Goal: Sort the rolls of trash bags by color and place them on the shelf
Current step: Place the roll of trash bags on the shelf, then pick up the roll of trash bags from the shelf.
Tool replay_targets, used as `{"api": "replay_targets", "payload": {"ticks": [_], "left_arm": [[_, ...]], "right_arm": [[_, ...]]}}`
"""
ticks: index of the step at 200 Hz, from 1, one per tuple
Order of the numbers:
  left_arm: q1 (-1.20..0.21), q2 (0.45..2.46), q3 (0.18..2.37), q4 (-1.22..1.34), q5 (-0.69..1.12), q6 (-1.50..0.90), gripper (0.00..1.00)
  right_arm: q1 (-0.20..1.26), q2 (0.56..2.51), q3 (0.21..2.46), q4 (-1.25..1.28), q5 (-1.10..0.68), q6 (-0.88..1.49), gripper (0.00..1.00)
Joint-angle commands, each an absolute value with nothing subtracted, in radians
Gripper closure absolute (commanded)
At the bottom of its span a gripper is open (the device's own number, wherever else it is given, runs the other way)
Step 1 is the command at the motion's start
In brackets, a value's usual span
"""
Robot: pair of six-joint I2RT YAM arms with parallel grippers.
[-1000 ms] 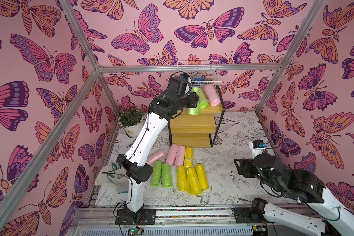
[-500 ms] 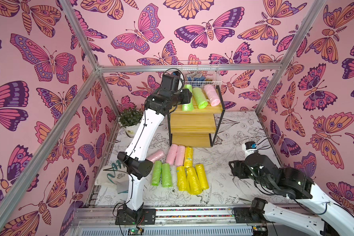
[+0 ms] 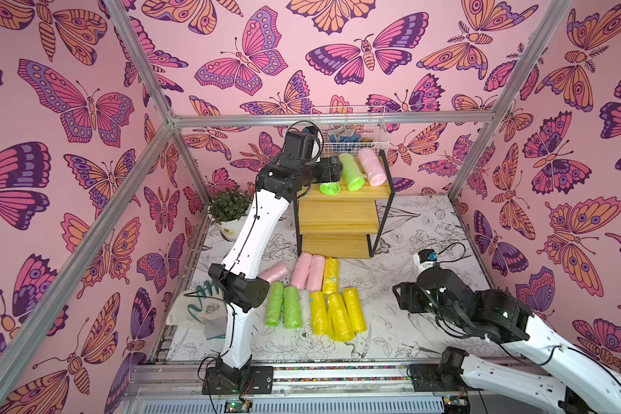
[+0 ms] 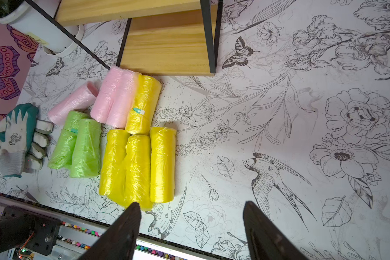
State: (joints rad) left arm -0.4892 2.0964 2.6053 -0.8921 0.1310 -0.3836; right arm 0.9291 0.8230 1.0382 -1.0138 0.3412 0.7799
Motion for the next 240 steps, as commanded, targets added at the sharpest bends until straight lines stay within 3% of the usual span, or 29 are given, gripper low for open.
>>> {"api": "replay_targets", "payload": {"ticks": [1, 17, 75, 102, 129, 153, 193, 240], "left_arm": [[-0.482, 2.104, 2.587, -0.909, 0.121, -0.365, 0.08], [-0.482, 2.093, 2.586, -0.907, 0.104, -0.359, 0.0], [-0.499, 1.978, 2.567, -0.896, 0.015, -0.325, 0.0], [-0.527, 1.868, 2.468, -0.855, -0.025, -0.297, 0.0], [-0.547, 1.707, 2.257, -0.765, -0.046, -0.303, 0.0], [-0.555, 1.532, 2.006, -0.642, -0.048, -0.335, 0.0], [-0.558, 1.199, 1.565, -0.416, -0.029, -0.426, 0.0], [-0.559, 0.987, 1.285, -0.346, -0.032, -0.509, 0.0]], "right_arm": [[0.933, 0.836, 1.074, -0.997, 0.343, 0.755, 0.24], [0.933, 0.846, 1.116, -0.984, 0.358, 0.713, 0.23], [0.92, 1.003, 1.454, -0.854, 0.466, 0.416, 0.18], [0.766, 1.185, 1.691, -0.825, 0.321, 0.312, 0.17], [0.509, 1.376, 1.917, -0.828, 0.037, 0.377, 0.18], [0.393, 1.557, 2.141, -0.875, -0.086, 0.406, 0.19], [0.356, 1.823, 2.459, -0.975, -0.216, 0.39, 0.19], [0.348, 1.913, 2.489, -0.968, -0.246, 0.381, 0.21]]}}
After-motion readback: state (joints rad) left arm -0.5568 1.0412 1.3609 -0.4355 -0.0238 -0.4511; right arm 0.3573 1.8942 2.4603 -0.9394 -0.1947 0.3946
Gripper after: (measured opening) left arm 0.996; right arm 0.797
